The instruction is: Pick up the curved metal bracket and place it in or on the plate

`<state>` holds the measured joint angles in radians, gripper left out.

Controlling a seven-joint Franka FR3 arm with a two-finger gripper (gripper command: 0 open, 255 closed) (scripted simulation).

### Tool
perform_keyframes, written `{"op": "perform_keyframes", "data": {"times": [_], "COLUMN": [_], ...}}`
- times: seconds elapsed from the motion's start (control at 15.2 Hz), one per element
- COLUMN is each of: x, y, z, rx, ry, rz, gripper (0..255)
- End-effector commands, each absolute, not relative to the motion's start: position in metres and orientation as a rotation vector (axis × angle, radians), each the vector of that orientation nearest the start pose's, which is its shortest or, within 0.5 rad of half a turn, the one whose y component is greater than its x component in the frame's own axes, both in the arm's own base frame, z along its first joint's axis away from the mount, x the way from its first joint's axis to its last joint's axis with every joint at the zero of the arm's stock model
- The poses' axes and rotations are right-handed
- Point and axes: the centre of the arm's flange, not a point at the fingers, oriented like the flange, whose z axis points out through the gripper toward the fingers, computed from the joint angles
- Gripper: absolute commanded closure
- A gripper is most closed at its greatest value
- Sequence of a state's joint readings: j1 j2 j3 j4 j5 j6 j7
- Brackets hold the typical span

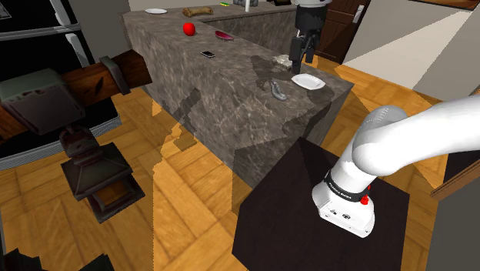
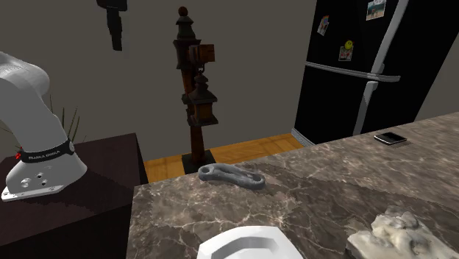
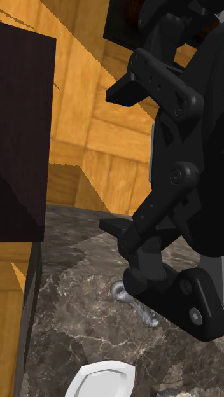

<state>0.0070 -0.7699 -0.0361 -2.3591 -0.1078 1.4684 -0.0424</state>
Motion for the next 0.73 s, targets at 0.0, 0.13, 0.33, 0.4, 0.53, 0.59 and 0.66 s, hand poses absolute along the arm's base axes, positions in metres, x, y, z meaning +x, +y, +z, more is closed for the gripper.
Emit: {"op": "perform_keyframes", "data": {"times": [0.0,0.13,0.33,0.4,0.53,0.59,0.66], "x": [0.299,0.307,0.32,0.325,0.334,0.338,0.343], "y": [-0.024,-0.044,-0.074,-0.084,-0.103,-0.113,-0.123], "z": [0.576,0.561,0.538,0.531,0.516,0.508,0.5], "rx": [-3.214,-3.211,-3.205,-3.203,-3.199,-3.197,-3.195], "ry": [-0.033,-0.036,-0.041,-0.042,-0.045,-0.047,-0.048], "rz": [0.199,0.187,0.169,0.163,0.151,0.145,0.139], "gripper": [0,0,0,0,0,0,0]}}
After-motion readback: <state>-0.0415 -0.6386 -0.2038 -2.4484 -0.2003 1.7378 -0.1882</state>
